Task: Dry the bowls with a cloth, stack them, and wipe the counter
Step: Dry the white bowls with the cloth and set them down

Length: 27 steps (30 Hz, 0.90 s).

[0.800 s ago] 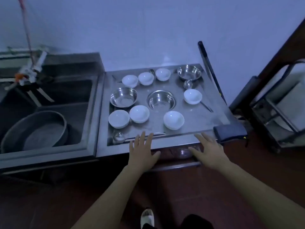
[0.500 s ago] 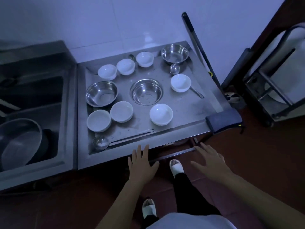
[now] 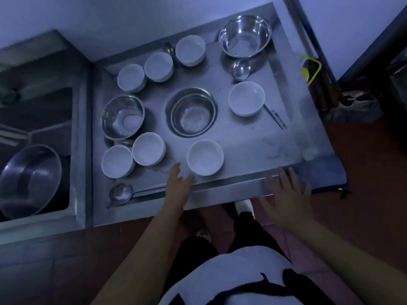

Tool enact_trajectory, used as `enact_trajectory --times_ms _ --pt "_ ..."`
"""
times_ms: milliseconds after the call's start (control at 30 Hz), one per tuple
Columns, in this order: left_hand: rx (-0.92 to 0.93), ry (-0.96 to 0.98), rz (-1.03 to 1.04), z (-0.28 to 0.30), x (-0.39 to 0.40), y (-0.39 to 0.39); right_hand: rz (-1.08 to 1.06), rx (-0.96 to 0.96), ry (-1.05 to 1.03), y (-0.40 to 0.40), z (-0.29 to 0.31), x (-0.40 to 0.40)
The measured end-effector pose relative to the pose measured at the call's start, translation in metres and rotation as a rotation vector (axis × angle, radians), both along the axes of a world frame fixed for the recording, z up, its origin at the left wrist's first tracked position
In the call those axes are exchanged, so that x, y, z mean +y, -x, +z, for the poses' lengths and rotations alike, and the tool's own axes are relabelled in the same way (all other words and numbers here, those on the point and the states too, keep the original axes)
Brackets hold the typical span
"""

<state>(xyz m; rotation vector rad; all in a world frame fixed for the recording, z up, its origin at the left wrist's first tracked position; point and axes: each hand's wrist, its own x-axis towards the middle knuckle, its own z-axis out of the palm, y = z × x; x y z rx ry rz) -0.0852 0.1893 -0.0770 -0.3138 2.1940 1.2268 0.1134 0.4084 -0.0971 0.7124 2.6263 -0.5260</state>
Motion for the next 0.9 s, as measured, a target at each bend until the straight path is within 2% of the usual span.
enact_trajectory --times_ms 167,300,467,567,600,733,900 --pt "-0.159 -0.074 0.171 -0.011 0.021 0.025 -0.077 0.013 -0.029 -0.006 -0.009 0.016" --pt "-0.179 -0.113 0.252 -0.015 0.033 0.028 -0.048 -0.014 0.025 -0.015 -0.019 0.020" --pt "-0.200 -0.194 0.233 -0.025 0.035 0.030 -0.097 -0.054 0.113 -0.010 -0.005 0.031" --pt "-0.212 -0.215 0.173 -0.029 0.037 0.035 -0.148 0.088 0.094 0.000 0.008 0.056" --pt "-0.211 -0.218 0.156 -0.031 0.038 0.037 -0.099 0.047 0.050 0.003 0.012 0.069" --pt "-0.204 -0.215 0.093 -0.030 0.047 0.042 0.135 -0.401 0.014 0.038 0.030 0.105" --pt "-0.242 -0.231 0.068 -0.019 0.054 0.046 0.296 -0.619 -0.044 0.081 0.030 0.104"
